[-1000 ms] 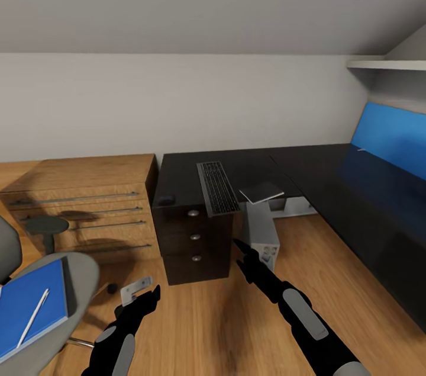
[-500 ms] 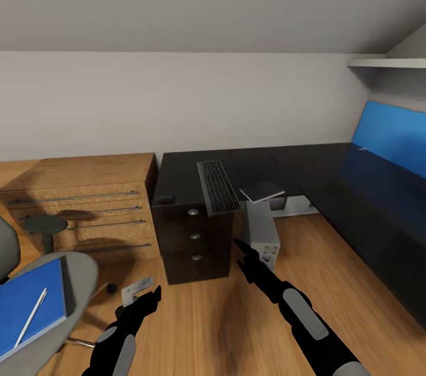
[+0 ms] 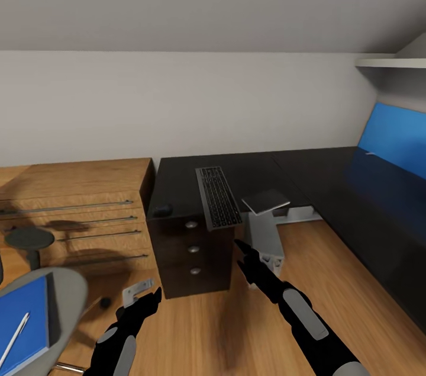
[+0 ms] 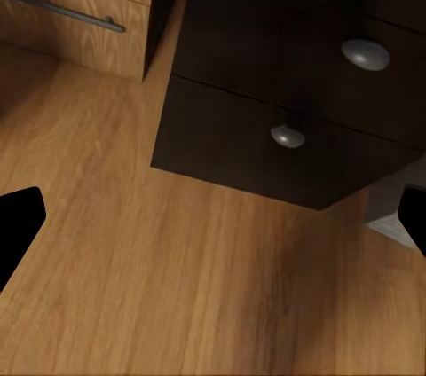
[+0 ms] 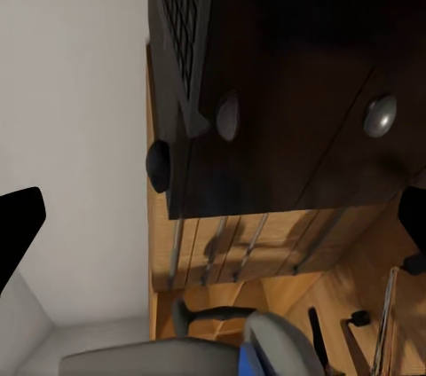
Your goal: In the bedroom, organize the workspace by keeping the computer under the desk, ensuring the monitor is on the desk, placing the keyboard on the desk next to the monitor, placing the mouse on the desk next to the keyboard, moving the folder from the swivel chair onto the desk next to the mouse, stacking the notebook on top of the folder with the pen on top of the notebook, and positioning the swivel chair next to the desk.
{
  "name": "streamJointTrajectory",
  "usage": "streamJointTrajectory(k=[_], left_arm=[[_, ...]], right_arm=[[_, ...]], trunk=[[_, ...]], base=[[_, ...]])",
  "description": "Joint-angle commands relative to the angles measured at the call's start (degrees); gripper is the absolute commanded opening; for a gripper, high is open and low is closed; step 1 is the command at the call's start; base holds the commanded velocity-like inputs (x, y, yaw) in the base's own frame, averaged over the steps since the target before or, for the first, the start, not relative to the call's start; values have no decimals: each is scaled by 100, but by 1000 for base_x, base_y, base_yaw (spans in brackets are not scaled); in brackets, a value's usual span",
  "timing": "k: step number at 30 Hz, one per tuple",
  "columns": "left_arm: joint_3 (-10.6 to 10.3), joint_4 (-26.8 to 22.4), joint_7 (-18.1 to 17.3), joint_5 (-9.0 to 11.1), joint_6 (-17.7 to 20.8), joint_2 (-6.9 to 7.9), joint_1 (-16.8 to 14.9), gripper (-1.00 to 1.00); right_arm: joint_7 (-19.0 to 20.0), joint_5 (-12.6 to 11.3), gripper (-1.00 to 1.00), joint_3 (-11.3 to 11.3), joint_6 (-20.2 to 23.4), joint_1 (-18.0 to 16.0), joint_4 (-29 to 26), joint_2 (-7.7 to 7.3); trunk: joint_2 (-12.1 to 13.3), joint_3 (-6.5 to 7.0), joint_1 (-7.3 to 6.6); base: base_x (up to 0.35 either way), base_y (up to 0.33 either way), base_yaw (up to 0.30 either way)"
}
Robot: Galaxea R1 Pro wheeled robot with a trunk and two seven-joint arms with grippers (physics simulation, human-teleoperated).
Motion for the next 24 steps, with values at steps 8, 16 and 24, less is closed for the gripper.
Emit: streamJointTrajectory(k=[8, 16, 24], left_arm=[[4, -9, 27, 62, 25, -1, -4, 100], [-3, -87, 19, 79, 35, -3, 0, 100], [-5, -184, 19, 81, 52, -4, 4, 100]], right_arm=[[10, -42, 100, -57, 6, -4, 3, -6], [10, -42, 100, -106, 6, -4, 10, -6], [10, -42, 100, -106, 6, -4, 10, -6]], trunk=[[-2, -5, 2], [-243, -113, 134], [-564, -257, 310]], base=[[134, 0, 0], [5, 0, 0], [0, 0, 0]])
